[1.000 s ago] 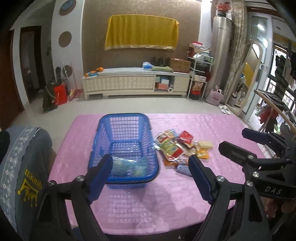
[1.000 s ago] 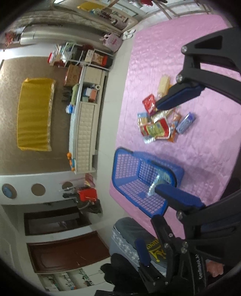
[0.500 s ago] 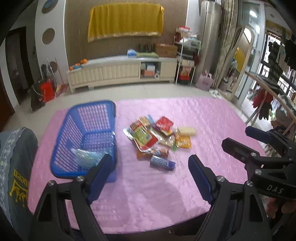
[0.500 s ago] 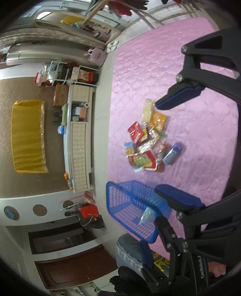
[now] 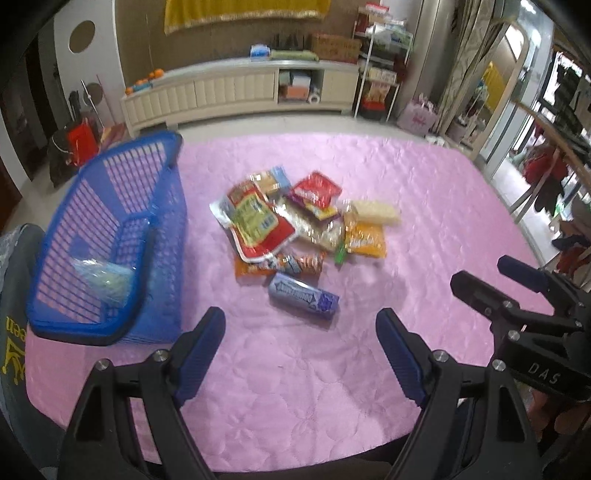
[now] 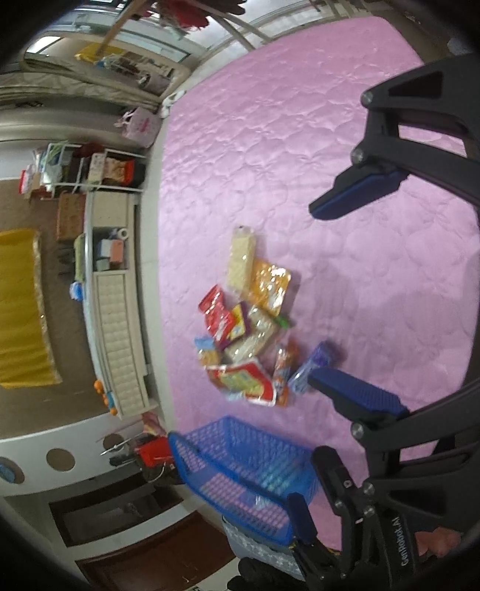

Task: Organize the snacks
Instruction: 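Grasp the purple DOUBLEMINT gum pack with the left tool while the right tool grasps the cracker pack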

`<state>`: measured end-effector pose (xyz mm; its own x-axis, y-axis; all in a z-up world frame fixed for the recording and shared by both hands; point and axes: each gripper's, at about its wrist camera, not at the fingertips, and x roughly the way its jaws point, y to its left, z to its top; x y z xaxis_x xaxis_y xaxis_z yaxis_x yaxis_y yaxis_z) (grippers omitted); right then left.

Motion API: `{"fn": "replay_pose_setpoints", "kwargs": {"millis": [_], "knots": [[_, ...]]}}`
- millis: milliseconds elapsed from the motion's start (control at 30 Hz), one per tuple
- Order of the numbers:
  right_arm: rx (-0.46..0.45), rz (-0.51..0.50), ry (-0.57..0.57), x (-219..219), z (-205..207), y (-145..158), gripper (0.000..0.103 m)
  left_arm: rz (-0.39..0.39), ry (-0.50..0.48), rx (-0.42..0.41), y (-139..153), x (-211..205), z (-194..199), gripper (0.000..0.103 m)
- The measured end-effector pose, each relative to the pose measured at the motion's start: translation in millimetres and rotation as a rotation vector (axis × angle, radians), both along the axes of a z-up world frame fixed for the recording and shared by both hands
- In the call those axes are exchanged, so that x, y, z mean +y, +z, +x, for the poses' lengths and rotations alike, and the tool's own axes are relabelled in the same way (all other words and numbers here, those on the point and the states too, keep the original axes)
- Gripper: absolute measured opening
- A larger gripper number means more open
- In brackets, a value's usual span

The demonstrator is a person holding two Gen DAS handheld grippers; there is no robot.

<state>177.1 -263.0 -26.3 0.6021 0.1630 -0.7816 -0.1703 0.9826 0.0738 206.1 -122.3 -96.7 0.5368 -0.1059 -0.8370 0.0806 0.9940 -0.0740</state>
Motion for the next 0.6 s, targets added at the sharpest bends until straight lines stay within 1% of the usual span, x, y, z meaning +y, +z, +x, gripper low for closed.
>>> {"fn": "replay_pose_setpoints", "kwargs": {"millis": [133, 300, 433, 533, 600], "knots": [[0.031, -0.011, 0.004, -6, 15, -24, 0.085, 0.005, 0.048, 0.065, -25, -6, 17, 0.082], [0.066, -0.035, 0.013, -8, 33, -50, 0.085, -0.008, 0.122, 0.141, -55, -10, 38, 0.082], [0.108, -0.029, 0.004, -12, 49, -69, 0.085, 0.011, 0.155, 0.157, -70, -12, 51, 0.082], [0.115, -0.026, 0.001, -15, 57, -78, 0.085, 0.037, 0.16, 0.169, -83, -16, 63, 0.082], [0.118, -0.03, 0.0, -18, 63, -83, 0.085, 0.042, 0.169, 0.193, -94, -16, 71, 0.082]]}}
